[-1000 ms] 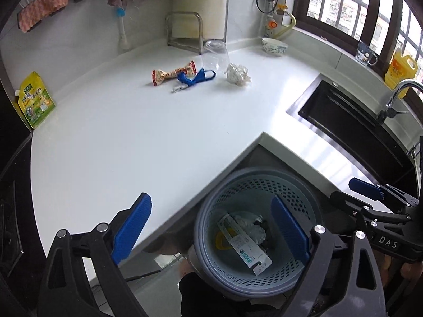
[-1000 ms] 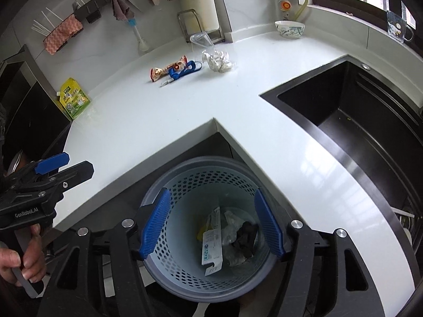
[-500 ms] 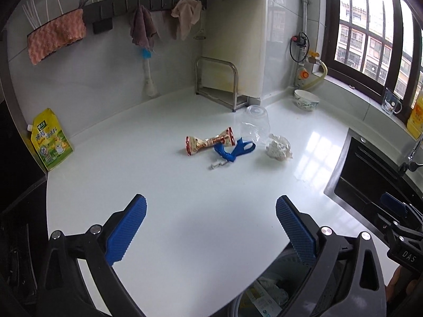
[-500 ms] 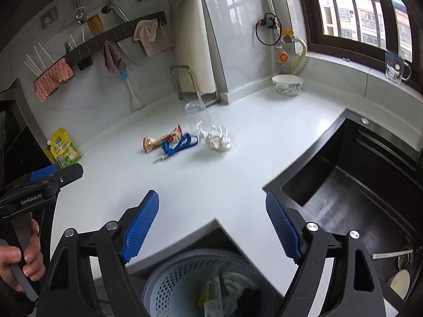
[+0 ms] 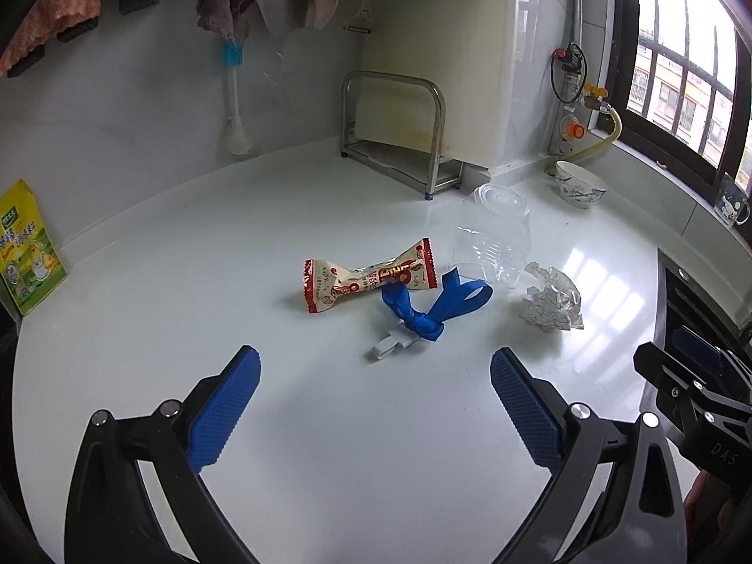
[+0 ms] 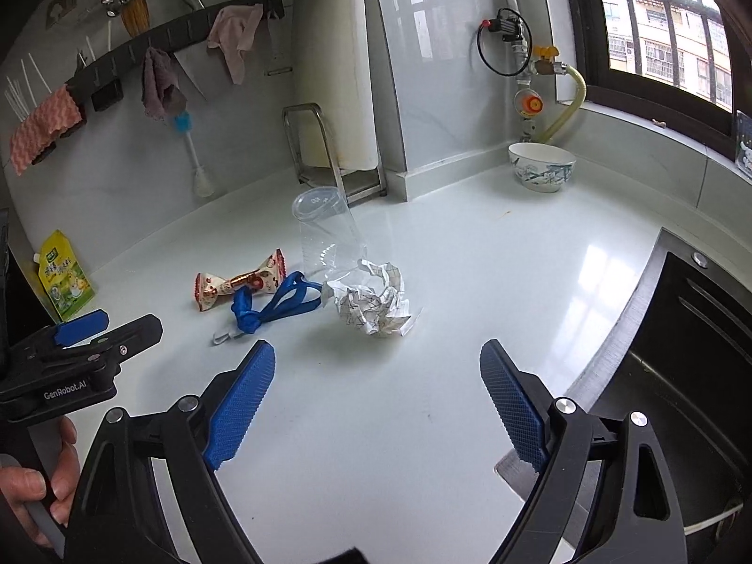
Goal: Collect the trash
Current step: 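Move both open grippers from the bin back over the counter items, then grasp the crumpled white paper with the right gripper while the left gripper approaches the blue lanyard, then grasp the blue lanyard with the left gripper while the right gripper lifts the paper, then carry the lanyard with the left gripper while the right gripper carries the paper over the bin, then open the left gripper to drop the lanyard while the right gripper releases the paper into the bin, then move both open grippers from the bin back over the counter items, then move the right gripper to the clear plastic cup while the left gripper approaches the snack wrapper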
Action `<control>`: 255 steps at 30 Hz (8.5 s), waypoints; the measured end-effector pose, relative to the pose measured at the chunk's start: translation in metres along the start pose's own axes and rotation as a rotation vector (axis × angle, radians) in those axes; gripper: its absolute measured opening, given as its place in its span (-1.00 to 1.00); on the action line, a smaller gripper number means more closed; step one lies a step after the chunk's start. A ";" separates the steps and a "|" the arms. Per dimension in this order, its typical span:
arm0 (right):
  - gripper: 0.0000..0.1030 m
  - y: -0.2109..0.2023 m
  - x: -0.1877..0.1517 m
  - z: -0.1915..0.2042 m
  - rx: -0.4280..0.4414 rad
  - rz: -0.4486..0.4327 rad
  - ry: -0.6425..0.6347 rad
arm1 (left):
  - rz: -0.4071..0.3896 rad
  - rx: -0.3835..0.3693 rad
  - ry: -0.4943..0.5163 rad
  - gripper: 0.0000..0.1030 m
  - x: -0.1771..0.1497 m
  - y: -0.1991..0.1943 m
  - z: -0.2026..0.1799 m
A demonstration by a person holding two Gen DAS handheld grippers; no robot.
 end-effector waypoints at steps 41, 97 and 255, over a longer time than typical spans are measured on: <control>-0.19 0.087 0.016 -0.013 0.102 0.151 -0.040 | 0.086 0.027 0.020 0.88 0.009 0.083 -0.012; -0.19 -0.121 -0.007 -0.043 0.054 0.162 0.180 | 0.138 -0.010 0.150 -0.68 0.002 -0.076 -0.059; 0.51 0.099 0.047 0.059 0.081 0.111 -0.270 | 0.251 -0.135 0.147 0.64 0.033 0.047 0.072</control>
Point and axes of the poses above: each gripper's, at about its wrist camera, not at the fingertips, and y roughly the way its jaws point, z to its left, x to its top, the point moved 3 cm from there along y, roughly the way its jaws point, and after that the axes turned 10 degrees about -y, right-handed, at the moved point
